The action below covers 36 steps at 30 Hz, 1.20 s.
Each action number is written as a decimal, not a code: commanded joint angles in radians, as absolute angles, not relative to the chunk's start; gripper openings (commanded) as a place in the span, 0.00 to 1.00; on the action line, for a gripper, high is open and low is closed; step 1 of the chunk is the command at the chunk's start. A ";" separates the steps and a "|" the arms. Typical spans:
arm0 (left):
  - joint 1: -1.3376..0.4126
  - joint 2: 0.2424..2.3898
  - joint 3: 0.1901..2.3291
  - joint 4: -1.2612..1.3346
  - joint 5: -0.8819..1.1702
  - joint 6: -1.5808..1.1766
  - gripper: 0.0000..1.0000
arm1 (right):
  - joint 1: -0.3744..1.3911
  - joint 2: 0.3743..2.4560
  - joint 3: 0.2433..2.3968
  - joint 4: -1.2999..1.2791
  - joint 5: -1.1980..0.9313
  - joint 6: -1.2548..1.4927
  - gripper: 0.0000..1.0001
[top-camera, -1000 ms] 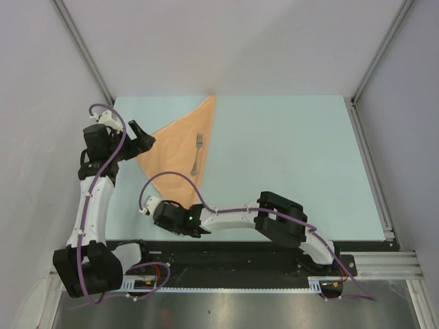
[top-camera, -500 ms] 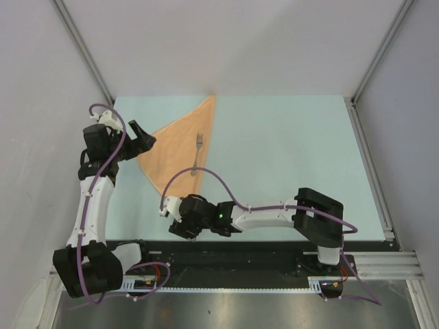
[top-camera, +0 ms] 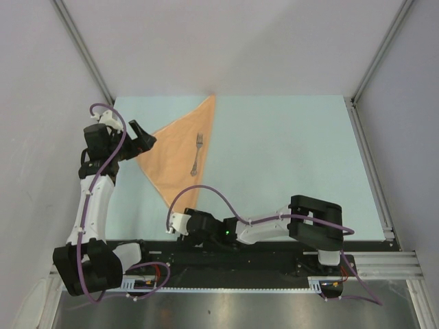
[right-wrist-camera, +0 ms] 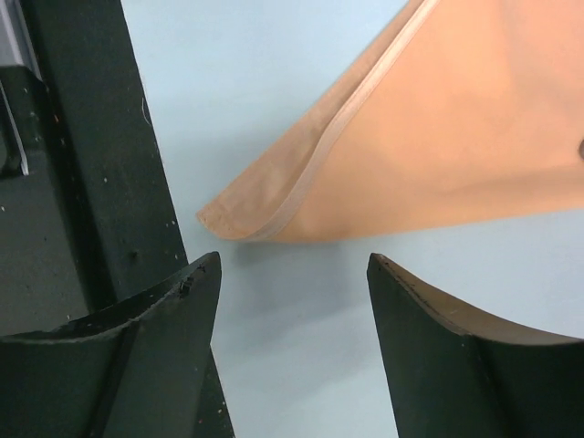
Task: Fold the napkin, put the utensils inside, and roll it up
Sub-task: Fold the napkin
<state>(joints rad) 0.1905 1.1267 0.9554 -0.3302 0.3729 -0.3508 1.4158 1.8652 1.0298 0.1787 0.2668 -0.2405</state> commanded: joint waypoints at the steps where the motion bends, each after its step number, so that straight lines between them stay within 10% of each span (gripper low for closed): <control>1: 0.204 1.123 0.956 -0.302 0.385 -0.359 1.00 | 1.433 1.868 1.038 0.278 0.319 -0.278 0.70; 26: 0.209 1.123 0.957 -0.302 0.394 -0.360 1.00 | 1.465 1.962 1.089 0.262 0.273 -0.341 0.61; 36: 0.212 1.121 0.957 -0.301 0.396 -0.362 1.00 | 1.465 2.006 1.120 0.239 0.264 -0.341 0.42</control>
<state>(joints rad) 0.1974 1.1267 0.9554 -0.3302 0.3737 -0.3508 1.4586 1.9705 1.0897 0.2562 0.2710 -0.3351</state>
